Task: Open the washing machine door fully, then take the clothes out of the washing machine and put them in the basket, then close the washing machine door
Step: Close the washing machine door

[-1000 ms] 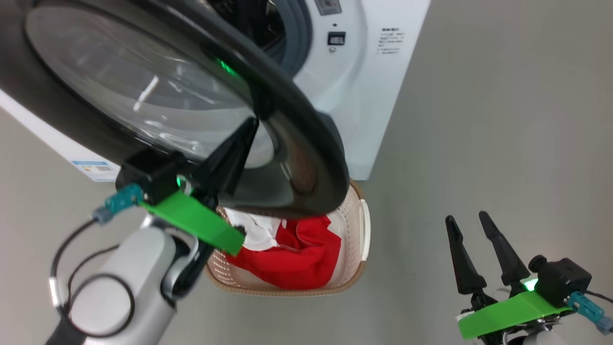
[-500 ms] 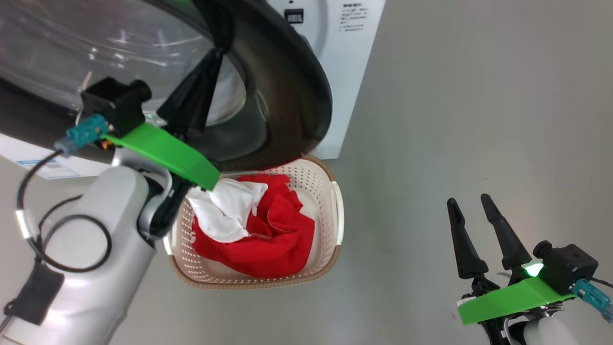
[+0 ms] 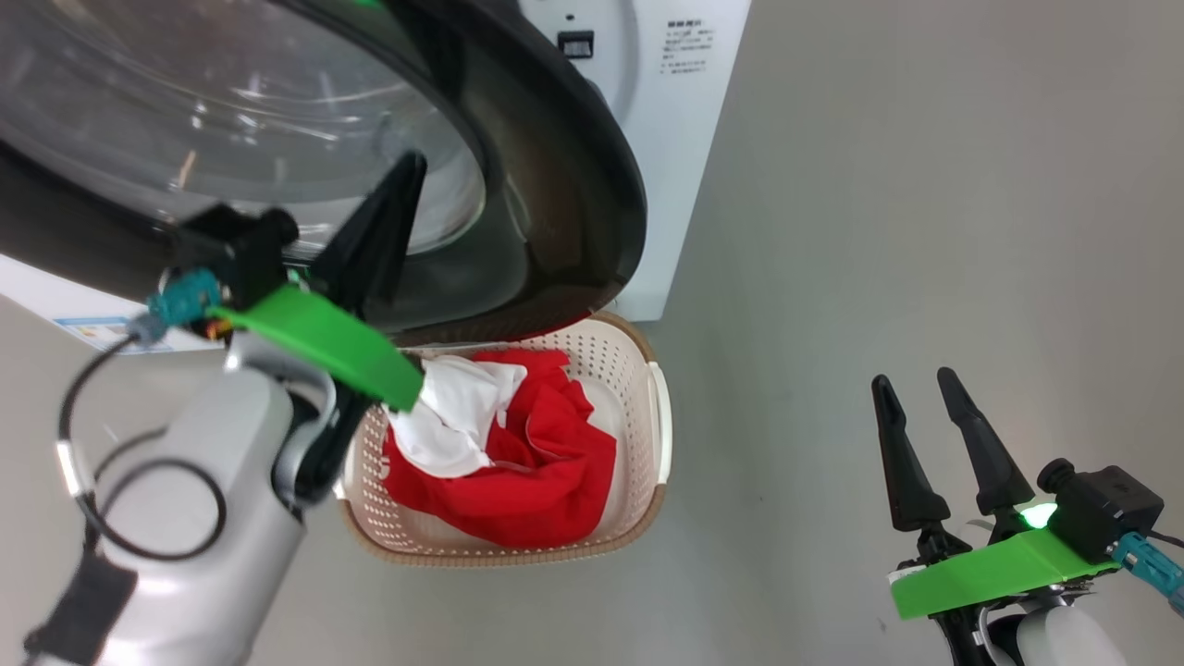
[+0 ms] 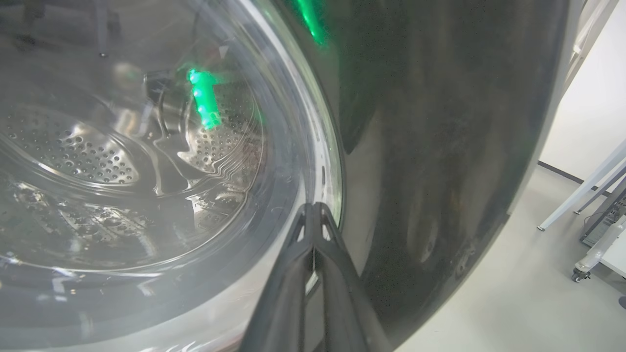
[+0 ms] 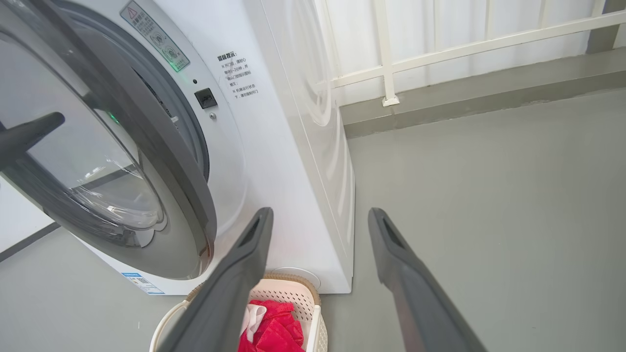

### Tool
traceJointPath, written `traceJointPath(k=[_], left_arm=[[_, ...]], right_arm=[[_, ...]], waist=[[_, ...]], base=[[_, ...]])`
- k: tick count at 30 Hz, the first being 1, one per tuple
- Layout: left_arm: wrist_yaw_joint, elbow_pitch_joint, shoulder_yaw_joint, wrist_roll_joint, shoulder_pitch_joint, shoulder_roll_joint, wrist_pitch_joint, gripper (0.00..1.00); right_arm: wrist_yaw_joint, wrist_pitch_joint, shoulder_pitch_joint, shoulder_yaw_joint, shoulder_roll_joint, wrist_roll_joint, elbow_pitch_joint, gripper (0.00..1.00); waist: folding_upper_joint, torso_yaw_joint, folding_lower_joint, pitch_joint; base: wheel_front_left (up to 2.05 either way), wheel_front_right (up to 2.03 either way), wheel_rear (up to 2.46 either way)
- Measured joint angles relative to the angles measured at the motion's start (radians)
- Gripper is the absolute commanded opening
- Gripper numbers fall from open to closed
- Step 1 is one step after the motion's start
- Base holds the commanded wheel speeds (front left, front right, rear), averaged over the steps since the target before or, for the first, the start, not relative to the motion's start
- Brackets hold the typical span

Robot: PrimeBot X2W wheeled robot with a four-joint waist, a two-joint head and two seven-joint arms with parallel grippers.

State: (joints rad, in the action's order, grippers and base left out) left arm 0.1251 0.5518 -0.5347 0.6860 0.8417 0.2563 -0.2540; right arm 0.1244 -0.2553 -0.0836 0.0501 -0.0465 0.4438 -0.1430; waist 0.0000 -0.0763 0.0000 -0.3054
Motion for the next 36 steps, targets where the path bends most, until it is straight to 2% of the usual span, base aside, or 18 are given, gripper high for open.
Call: traceJointPath(k=[13,16,18,20,22,23,24,36], left_arm=[[0.000,-0.056,0.111,-0.066,-0.287,-0.007,0.000,0.00],[0.000,-0.069,0.153,-0.083,-0.357,-0.016,0.000,0.17],[0.000,-0.078,0.181,-0.101,-0.405,-0.017,0.000,0.39],[0.000,-0.091,0.207,-0.116,-0.453,-0.019,0.000,0.49],[0.000,-0.100,0.231,-0.129,-0.497,-0.021,0.000,0.73],[0.000,-0.105,0.243,-0.136,-0.519,-0.021,0.000,0.92],[0.000,-0.111,0.257,-0.142,-0.539,-0.021,0.000,0.98],[0.000,-0.189,0.440,-0.230,-0.761,-0.048,0.000,1.00]], right_arm=[[0.000,0.000,0.058,-0.011,0.000,-0.025,-0.016,1.00],[0.000,0.000,0.079,-0.014,0.000,-0.032,-0.020,1.00],[0.000,0.000,0.092,-0.015,0.001,-0.033,-0.024,1.00],[0.000,0.000,0.107,-0.018,0.001,-0.035,-0.025,1.00],[0.000,0.000,0.124,-0.022,0.001,-0.043,-0.026,1.00],[0.000,0.000,0.132,-0.025,0.002,-0.045,-0.027,1.00],[0.000,0.000,0.140,-0.028,0.002,-0.049,-0.027,1.00],[0.000,0.000,0.218,-0.051,0.007,-0.066,-0.030,1.00]], waist=[[0.0000,0.048,0.0000,0.097],[0.0000,0.057,0.0000,0.123],[0.0000,0.061,0.0000,0.141],[0.0000,0.065,0.0000,0.158],[0.0000,0.068,0.0000,0.174],[0.0000,0.069,0.0000,0.182],[0.0001,0.070,0.0000,0.189],[0.0000,0.054,0.0000,0.249]], base=[[0.00,0.00,0.00],[0.00,0.00,0.00],[0.00,0.00,0.00],[0.00,0.00,0.00],[0.00,0.00,0.00],[0.00,0.00,0.00],[0.00,0.00,0.00],[0.00,0.00,0.00]])
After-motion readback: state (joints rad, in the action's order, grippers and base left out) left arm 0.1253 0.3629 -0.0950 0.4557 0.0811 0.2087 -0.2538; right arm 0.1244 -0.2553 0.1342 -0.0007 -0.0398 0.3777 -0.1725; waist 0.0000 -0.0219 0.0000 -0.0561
